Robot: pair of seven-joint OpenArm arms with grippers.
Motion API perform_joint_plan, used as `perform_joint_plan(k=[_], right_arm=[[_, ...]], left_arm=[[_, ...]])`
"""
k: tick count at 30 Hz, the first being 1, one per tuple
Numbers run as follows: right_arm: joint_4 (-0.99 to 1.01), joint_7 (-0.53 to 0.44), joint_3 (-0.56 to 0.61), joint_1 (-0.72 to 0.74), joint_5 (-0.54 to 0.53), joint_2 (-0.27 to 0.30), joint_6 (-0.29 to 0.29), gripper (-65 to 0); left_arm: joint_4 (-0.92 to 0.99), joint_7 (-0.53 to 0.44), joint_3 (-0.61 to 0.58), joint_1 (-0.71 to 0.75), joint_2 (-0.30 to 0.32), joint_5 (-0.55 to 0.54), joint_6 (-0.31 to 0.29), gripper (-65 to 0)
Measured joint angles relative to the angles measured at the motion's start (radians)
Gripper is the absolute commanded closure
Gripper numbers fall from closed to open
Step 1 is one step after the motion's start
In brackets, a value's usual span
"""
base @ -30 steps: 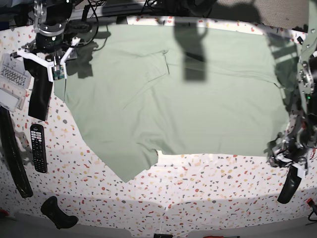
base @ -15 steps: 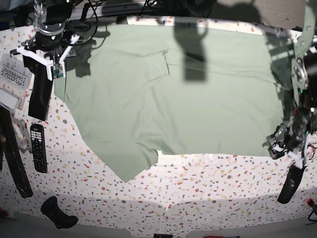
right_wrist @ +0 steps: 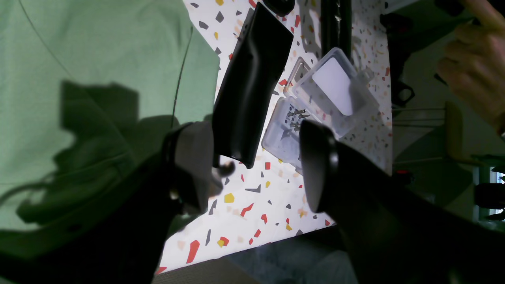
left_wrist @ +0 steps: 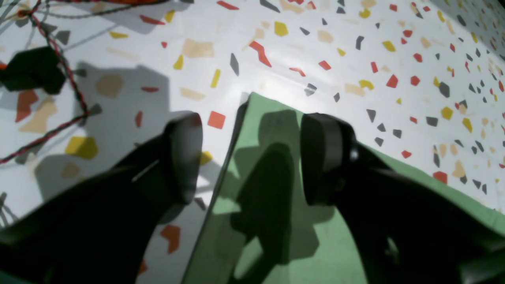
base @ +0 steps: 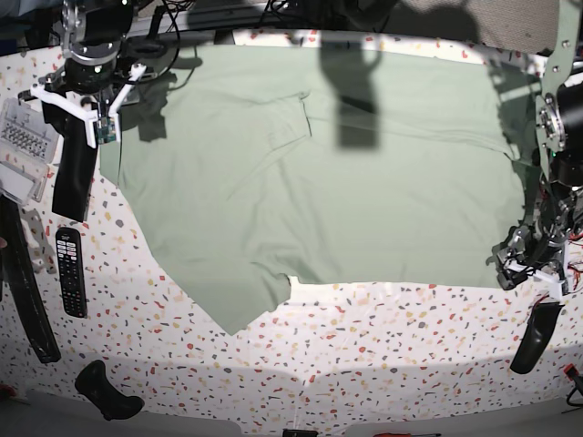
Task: Fold the T-shirt properly
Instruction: 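Move the left gripper down to the shirt's hem corner and grasp it, then move the right gripper down to the other hem corner and grasp it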
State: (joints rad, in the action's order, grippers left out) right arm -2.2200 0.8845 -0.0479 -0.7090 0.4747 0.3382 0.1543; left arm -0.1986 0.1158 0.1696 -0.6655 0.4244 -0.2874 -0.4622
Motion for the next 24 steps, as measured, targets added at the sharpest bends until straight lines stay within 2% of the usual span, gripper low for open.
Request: perform_joint_plan(k=[5, 14, 24], right_arm=[[0.000, 0.000, 0.000, 0.000, 0.000, 0.000, 0.000, -32.9], [0.000, 0.000, 0.000, 0.000, 0.000, 0.000, 0.000, -32.9], [0.000, -0.001, 0.000, 0.000, 0.000, 0.000, 0.000, -32.9]], left_arm=[[-0.002, 0.007, 0.000, 0.000, 0.002, 0.000, -0.037, -36.0], [-0.068, 0.053, 0.000, 0.003, -0.011, 0.056, -0.037, -35.8], [-0.072, 0.052, 0.000, 0.003, -0.037, 0.056, -0.037, -35.8]])
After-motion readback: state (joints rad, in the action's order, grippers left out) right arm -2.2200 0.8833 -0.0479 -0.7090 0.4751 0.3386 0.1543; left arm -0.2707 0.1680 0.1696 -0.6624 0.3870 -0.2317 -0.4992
